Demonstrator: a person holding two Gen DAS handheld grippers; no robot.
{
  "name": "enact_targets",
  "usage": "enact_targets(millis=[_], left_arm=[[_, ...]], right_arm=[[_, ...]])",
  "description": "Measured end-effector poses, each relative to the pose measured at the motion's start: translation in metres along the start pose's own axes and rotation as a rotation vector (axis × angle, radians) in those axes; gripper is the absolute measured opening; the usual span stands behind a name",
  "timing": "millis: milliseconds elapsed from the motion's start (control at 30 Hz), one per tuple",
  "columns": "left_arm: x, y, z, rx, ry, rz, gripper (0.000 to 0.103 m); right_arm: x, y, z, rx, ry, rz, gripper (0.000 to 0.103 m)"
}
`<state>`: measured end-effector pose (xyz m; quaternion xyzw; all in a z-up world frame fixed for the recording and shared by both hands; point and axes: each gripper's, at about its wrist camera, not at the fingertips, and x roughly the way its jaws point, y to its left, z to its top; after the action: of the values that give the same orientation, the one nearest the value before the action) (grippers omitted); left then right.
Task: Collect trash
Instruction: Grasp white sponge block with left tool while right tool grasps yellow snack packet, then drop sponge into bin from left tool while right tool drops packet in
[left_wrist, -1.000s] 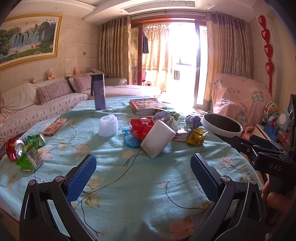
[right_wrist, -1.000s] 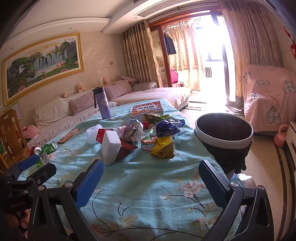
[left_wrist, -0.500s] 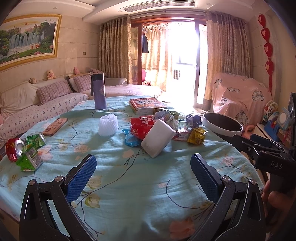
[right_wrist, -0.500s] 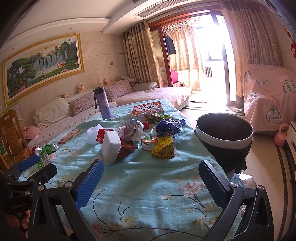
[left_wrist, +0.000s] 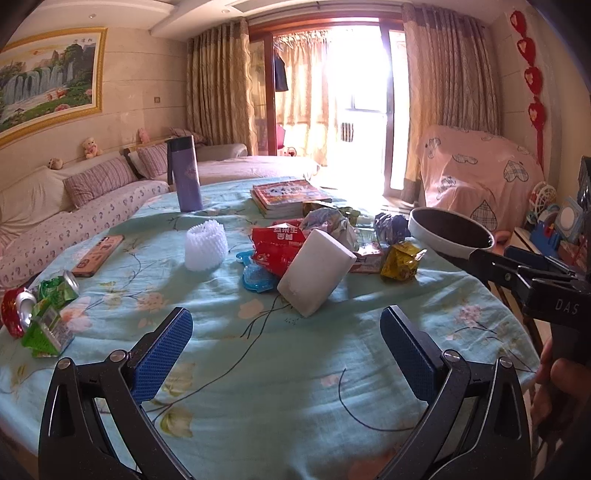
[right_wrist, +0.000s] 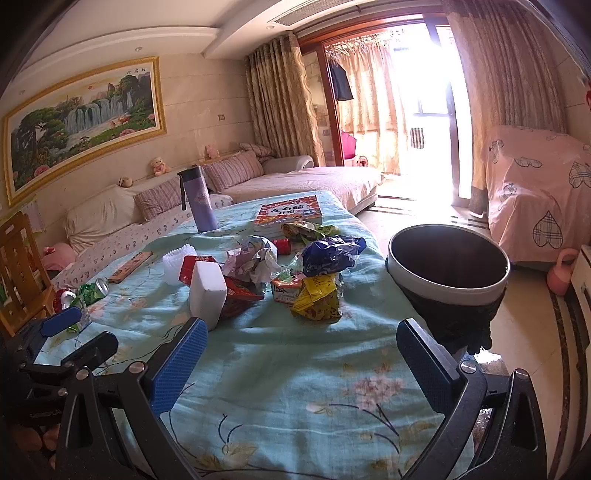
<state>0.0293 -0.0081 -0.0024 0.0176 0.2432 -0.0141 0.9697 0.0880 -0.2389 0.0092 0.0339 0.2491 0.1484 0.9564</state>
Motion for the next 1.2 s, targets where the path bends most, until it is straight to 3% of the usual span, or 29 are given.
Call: enact_targets(millis=[200,367,500,567,667,700,767,1000,1200], left_arm=[[0.037,-0.004,0.013,0.013,0.043,-0.01,0.103],[0.07,-0.013,0.023,0.035,0.073,-0.011,0.103],[0.097,-0.016,0.028,0.041,0.106,-0.013,0.103],[0.108,-0.018,0.029,0.035,0.127,-0.026,0.098],[0.122,-0.02,0.028,0.034,0.176,-0.057,0.078],[0.125,-0.022,0.028,0.033,0.19,-0.069,0.063],[0.131,-0.022,0.027,0.016,0.21,-0.098,0.062],[0.113,-0.02,0.028,-0.011,0.186,-0.15,0.058],[0.096,-0.043,0.03,0.0,0.182,-0.221,0.058]], right_arm=[[0.032,-0.013,0.008,0.041,0.066,0.042,0.101],[0.059,-0.027,0.014,0.097,0.118,0.064,0.092],[0.082,-0.037,0.016,0.134,0.173,0.073,0.079],[0.094,-0.04,0.016,0.142,0.209,0.068,0.071],[0.11,-0.045,0.014,0.175,0.25,0.097,0.056],[0.114,-0.046,0.013,0.182,0.259,0.106,0.043],[0.115,-0.048,0.011,0.192,0.263,0.124,0.031],[0.096,-0.05,0.009,0.189,0.238,0.151,0.03],[0.075,-0.065,0.008,0.212,0.218,0.139,0.03]])
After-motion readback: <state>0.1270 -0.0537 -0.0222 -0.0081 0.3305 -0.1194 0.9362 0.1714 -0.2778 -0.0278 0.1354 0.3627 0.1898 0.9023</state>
